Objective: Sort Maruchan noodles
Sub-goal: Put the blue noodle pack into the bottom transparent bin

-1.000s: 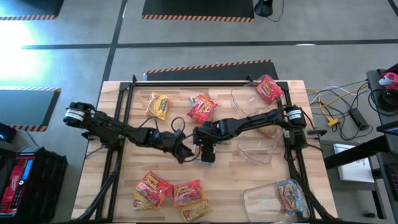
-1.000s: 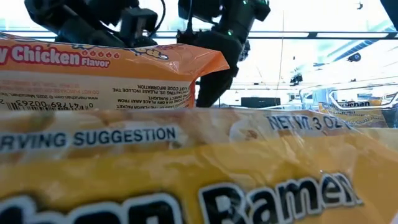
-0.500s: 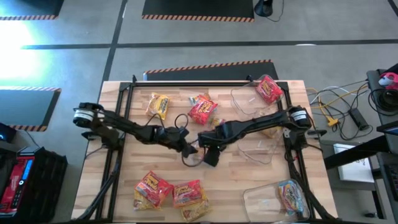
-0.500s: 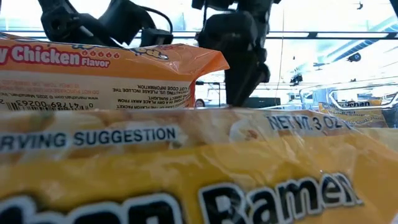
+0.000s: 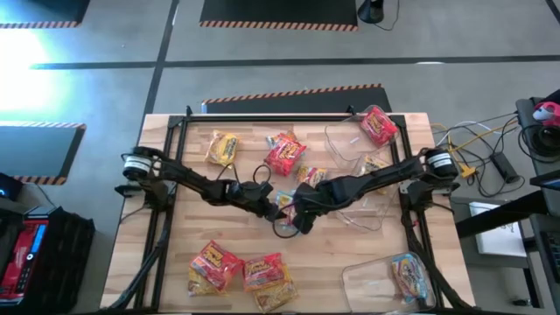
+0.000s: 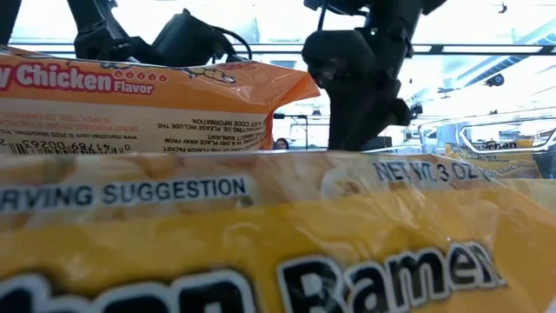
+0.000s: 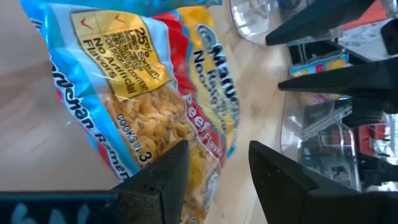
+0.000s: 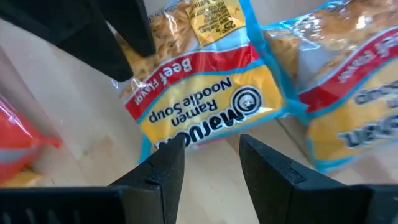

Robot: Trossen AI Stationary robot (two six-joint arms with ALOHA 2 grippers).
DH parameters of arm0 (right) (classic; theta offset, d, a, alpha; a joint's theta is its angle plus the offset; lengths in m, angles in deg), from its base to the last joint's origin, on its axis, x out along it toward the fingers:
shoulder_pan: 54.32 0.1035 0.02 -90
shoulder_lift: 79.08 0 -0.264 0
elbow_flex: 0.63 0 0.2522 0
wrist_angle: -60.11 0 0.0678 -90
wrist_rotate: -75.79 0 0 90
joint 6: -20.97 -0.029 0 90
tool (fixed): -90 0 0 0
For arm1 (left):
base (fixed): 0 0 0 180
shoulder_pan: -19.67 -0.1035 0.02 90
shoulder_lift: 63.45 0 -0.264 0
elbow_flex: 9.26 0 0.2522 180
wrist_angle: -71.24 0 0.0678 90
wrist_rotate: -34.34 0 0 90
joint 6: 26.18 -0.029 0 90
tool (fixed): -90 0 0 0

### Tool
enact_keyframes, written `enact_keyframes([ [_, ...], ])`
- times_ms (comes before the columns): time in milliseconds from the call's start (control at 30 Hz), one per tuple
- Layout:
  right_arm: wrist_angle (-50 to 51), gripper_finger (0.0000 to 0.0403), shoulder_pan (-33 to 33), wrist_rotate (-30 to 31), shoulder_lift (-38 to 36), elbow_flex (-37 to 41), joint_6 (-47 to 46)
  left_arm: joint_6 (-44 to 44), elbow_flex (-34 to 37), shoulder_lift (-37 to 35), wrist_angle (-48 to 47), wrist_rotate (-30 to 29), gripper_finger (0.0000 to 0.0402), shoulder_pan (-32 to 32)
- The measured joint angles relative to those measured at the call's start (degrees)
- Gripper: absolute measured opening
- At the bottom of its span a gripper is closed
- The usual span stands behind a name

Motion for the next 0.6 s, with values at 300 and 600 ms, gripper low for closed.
enact_keyframes([
  [300, -19.0, 0.0144, 0.5, -2.6, -1.5, 9.8, -13.3, -0.1, 0.5, -0.5, -3.6, 1.2, 0.0152, 0.0],
  [600, -20.9, 0.0144, 3.3, -2.2, -2.3, 10.5, -19.6, -1.5, 0.6, -0.5, -7.2, 1.8, 0.0152, 0.0],
])
